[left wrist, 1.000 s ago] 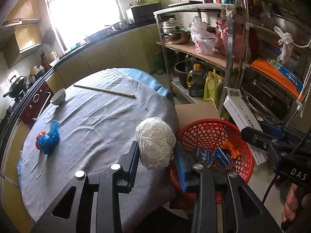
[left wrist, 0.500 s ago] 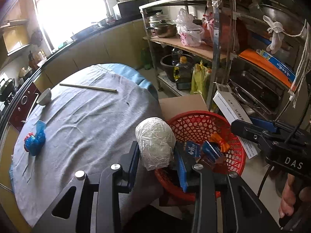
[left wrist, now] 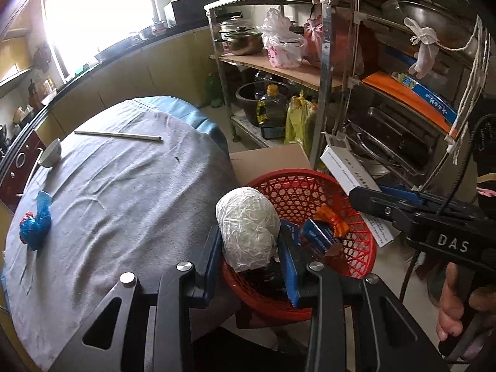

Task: Collect trash
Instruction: 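Lower both tools into the red basket and open them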

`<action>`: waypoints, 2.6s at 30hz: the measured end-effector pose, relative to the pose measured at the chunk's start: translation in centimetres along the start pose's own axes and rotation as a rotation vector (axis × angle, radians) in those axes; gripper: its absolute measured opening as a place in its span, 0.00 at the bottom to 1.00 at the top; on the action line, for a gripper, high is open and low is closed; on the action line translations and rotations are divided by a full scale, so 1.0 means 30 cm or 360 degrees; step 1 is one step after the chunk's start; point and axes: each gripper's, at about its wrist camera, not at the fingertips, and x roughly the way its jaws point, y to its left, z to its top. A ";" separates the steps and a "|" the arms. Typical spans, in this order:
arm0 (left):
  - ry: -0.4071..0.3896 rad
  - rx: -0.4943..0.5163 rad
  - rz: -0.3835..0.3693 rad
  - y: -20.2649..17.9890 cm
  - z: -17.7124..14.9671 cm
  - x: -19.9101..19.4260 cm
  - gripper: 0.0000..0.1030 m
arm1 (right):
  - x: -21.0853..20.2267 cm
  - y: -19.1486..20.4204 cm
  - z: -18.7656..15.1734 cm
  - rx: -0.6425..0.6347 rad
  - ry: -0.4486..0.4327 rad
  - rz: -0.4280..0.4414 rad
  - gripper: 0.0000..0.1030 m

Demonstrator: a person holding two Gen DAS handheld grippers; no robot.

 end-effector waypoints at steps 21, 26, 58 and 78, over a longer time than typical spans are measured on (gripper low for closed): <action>0.0204 -0.0134 -0.0322 0.005 -0.063 0.120 0.37 | 0.083 -0.149 -0.091 0.0244 0.0211 0.0028 0.48; 0.0213 -0.0118 -0.0283 -0.003 -0.063 0.127 0.37 | 0.102 -0.155 -0.109 0.0256 0.0245 0.0031 0.49; 0.0108 0.0016 -0.0141 -0.040 -0.055 0.080 0.54 | 0.081 -0.151 -0.088 0.0301 0.0201 0.0111 0.51; 0.0024 -0.0056 0.0147 0.057 -0.078 0.023 0.66 | 0.076 -0.126 -0.073 0.0335 0.0171 0.0155 0.57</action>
